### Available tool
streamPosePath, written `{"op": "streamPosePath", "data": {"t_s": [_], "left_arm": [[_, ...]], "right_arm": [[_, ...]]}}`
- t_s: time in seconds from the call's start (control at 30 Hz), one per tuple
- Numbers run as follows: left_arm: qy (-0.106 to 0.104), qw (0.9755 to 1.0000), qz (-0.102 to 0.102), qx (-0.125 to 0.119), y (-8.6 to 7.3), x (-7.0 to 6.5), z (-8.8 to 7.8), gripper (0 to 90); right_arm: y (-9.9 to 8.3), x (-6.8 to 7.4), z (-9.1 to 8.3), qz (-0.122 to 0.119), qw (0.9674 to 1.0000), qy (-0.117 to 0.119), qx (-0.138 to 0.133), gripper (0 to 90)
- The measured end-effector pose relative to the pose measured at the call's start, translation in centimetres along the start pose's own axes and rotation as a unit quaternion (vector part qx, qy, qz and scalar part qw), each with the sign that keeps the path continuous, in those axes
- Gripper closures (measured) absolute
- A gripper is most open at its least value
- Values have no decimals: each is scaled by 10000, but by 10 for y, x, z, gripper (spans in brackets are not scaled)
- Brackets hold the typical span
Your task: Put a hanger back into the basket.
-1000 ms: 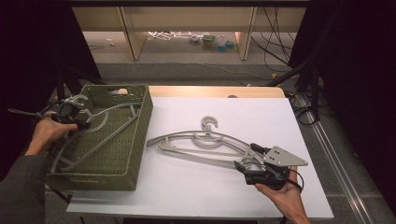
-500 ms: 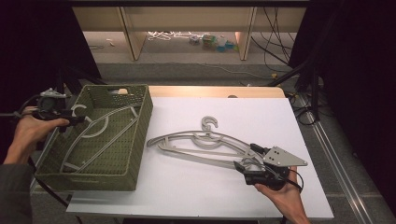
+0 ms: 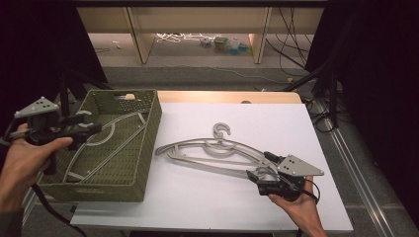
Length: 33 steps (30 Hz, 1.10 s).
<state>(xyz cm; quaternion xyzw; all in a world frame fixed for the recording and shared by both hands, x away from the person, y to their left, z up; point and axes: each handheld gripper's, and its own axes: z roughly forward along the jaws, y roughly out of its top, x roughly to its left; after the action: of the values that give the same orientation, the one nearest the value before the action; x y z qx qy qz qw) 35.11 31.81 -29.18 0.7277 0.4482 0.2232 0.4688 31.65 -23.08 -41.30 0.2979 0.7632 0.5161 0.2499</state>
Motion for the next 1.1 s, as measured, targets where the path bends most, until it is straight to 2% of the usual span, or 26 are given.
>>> {"op": "streamPosePath", "data": {"t_s": [0.03,0.1,0.17,0.27,0.3,0.4,0.43,0.53,0.6,0.67,0.7,0.77,0.93,1.1], "left_arm": [[-119,9999,-64,-83,-1,-6,2,277],[-105,9998,85,-134,-4,-17,4,277],[-174,9995,108,-225,-8,-27,7,276],[-32,9992,317,-248,-17,-41,13,269],[-181,9994,144,-239,-21,-48,15,269],[-259,9989,264,-297,-33,-57,23,260],[-311,9988,214,-315,-37,-62,26,259],[-356,9975,139,-598,-46,-71,31,261],[-376,9972,266,-588,-51,-78,35,259],[-361,9970,274,-629,-57,-86,39,259],[-449,9968,284,-604,-60,-90,43,256],[-546,9961,260,-646,-65,-96,48,255],[-661,9934,478,-800,-74,-116,59,243],[-592,9909,608,-1048,-80,-125,64,219]], "right_arm": [[0,0,0,-6,10000,3,4,188],[0,0,0,-16,10000,10,14,188],[0,0,-1,-23,10000,10,26,188],[0,0,-1,-5,10000,15,-3,187],[0,0,-1,-5,10000,15,-3,187],[0,0,0,-2,10000,-5,-11,186],[0,0,0,19,10000,5,5,186],[-1,1,0,50,10000,22,40,186],[0,1,0,63,10000,33,46,186],[-1,1,-1,63,9999,62,79,186],[-1,1,-1,57,9999,64,88,186],[-1,1,-1,54,10000,43,54,186],[-2,1,0,-38,10000,19,-24,186],[-2,2,-1,56,9999,109,2,186]]}}
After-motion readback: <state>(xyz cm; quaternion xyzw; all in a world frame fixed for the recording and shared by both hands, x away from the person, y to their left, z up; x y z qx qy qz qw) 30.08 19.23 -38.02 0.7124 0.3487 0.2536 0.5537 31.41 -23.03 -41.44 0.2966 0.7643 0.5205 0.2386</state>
